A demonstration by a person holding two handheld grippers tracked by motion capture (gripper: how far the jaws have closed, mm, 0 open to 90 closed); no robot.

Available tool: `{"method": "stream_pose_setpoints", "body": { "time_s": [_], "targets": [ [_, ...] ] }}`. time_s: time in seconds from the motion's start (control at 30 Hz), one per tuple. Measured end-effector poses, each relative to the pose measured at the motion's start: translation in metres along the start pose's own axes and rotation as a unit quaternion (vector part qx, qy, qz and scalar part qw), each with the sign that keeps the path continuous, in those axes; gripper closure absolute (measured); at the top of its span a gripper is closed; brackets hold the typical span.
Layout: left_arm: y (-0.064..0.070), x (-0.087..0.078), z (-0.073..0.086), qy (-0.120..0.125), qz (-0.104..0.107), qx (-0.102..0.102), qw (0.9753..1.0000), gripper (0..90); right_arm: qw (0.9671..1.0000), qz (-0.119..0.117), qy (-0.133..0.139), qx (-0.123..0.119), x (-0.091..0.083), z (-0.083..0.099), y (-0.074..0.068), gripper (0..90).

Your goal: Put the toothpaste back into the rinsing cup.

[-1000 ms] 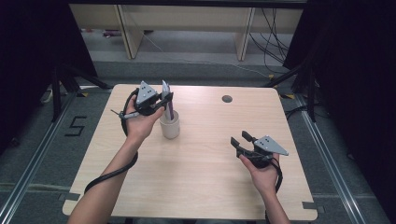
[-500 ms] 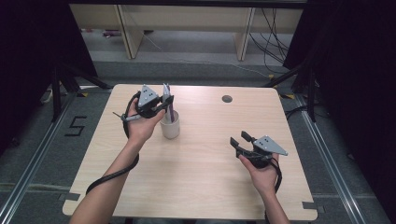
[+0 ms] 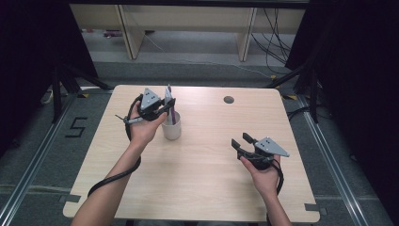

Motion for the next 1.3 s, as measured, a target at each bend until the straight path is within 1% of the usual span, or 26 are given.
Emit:
{"method": "stream_pose_setpoints", "body": {
  "time_s": [0.03, 0.07, 0.1, 0.17, 0.2, 0.23, 0.27, 0.3, 0.47, 0.5, 0.53, 0.6, 0.67, 0.7, 0.87, 0.9, 0.93, 1.07, 1.1, 1.13, 1.3],
  "targets": [
    [0.000, 0.000, 0.002, -0.002, 0.000, 0.001, 1.0000, 77.5, 1.0000, 0.005, -0.005, 0.003, -0.001, 0.001, 0.000, 44.4],
    [0.000, 0.001, 0.004, -0.004, 0.001, 0.001, 1.0000, 77.4, 0.9999, 0.006, 0.000, -0.015, -0.001, -0.001, 0.003, 44.4],
    [0.000, 0.002, 0.004, -0.004, 0.001, 0.001, 1.0000, 77.4, 0.9997, 0.005, 0.002, -0.023, 0.000, -0.002, 0.004, 44.5],
    [0.000, 0.003, 0.007, -0.007, 0.000, 0.002, 1.0000, 77.4, 0.9998, 0.001, 0.001, -0.018, 0.000, -0.001, 0.003, 44.4],
    [0.000, 0.003, 0.008, -0.008, 0.000, 0.003, 1.0000, 77.4, 0.9997, 0.005, 0.000, -0.022, -0.001, -0.001, 0.004, 44.4],
    [0.000, 0.003, 0.009, -0.008, -0.001, 0.004, 1.0000, 77.4, 0.9998, -0.001, 0.003, -0.018, 0.000, -0.001, 0.003, 44.4],
    [-0.001, 0.004, 0.010, -0.008, -0.002, 0.006, 0.9999, 77.4, 1.0000, -0.001, 0.001, -0.005, 0.000, 0.000, 0.001, 44.4],
    [-0.001, 0.004, 0.010, -0.009, -0.002, 0.007, 0.9999, 77.4, 1.0000, -0.001, 0.001, -0.001, 0.000, 0.000, 0.000, 44.4],
    [-0.001, 0.006, 0.016, -0.013, -0.003, 0.010, 0.9999, 77.4, 1.0000, 0.001, -0.002, 0.000, 0.000, 0.001, 0.000, 44.4],
    [-0.001, 0.006, 0.017, -0.014, -0.003, 0.008, 0.9999, 77.4, 0.9999, 0.004, 0.000, -0.015, 0.000, 0.000, 0.003, 44.4],
    [-0.001, 0.007, 0.018, -0.015, -0.004, 0.009, 0.9998, 77.4, 1.0000, 0.006, -0.006, 0.000, -0.001, 0.001, 0.001, 44.4],
    [-0.001, 0.008, 0.020, -0.016, -0.004, 0.010, 0.9998, 77.4, 1.0000, 0.006, -0.007, 0.002, -0.001, 0.002, 0.001, 44.4],
    [-0.001, 0.008, 0.022, -0.018, -0.004, 0.009, 0.9998, 77.4, 1.0000, 0.001, -0.003, 0.000, 0.000, 0.001, 0.000, 44.4],
    [-0.001, 0.009, 0.023, -0.019, -0.004, 0.008, 0.9998, 77.3, 1.0000, 0.001, -0.003, -0.003, 0.000, 0.001, 0.001, 44.4],
    [-0.002, 0.010, 0.027, -0.022, -0.005, 0.008, 0.9997, 77.4, 1.0000, 0.001, -0.003, -0.003, 0.000, 0.001, 0.001, 44.3],
    [-0.003, 0.011, 0.028, -0.022, -0.005, 0.009, 0.9997, 77.3, 1.0000, 0.004, -0.004, -0.003, 0.000, 0.001, 0.001, 44.3],
    [-0.003, 0.011, 0.029, -0.023, -0.006, 0.009, 0.9997, 77.3, 0.9999, 0.005, -0.005, -0.009, 0.000, 0.001, 0.003, 44.2],
    [-0.003, 0.012, 0.032, -0.024, -0.006, 0.007, 0.9997, 77.3, 0.9999, 0.005, -0.005, -0.009, 0.000, 0.001, 0.002, 44.2],
    [-0.002, 0.012, 0.032, -0.023, -0.005, 0.007, 0.9997, 77.3, 1.0000, 0.001, -0.004, -0.007, 0.000, 0.001, 0.002, 44.2],
    [-0.002, 0.013, 0.032, -0.023, -0.005, 0.006, 0.9997, 77.3, 1.0000, 0.003, -0.006, 0.002, 0.000, 0.002, 0.000, 44.2],
    [-0.002, 0.014, 0.036, -0.023, -0.005, 0.005, 0.9997, 77.3, 1.0000, 0.001, -0.008, 0.002, 0.000, 0.003, -0.001, 44.2]
  ]
}}
Point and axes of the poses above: each handheld gripper's, and its own axes: x roughly forward along the jaws, z roughly out of its underside, y roughly to its right, the point moved 10 cm from there along x, roughly forward along the jaws, and after that the axes turned 7 degrees about -z, right-handed, at the moved point
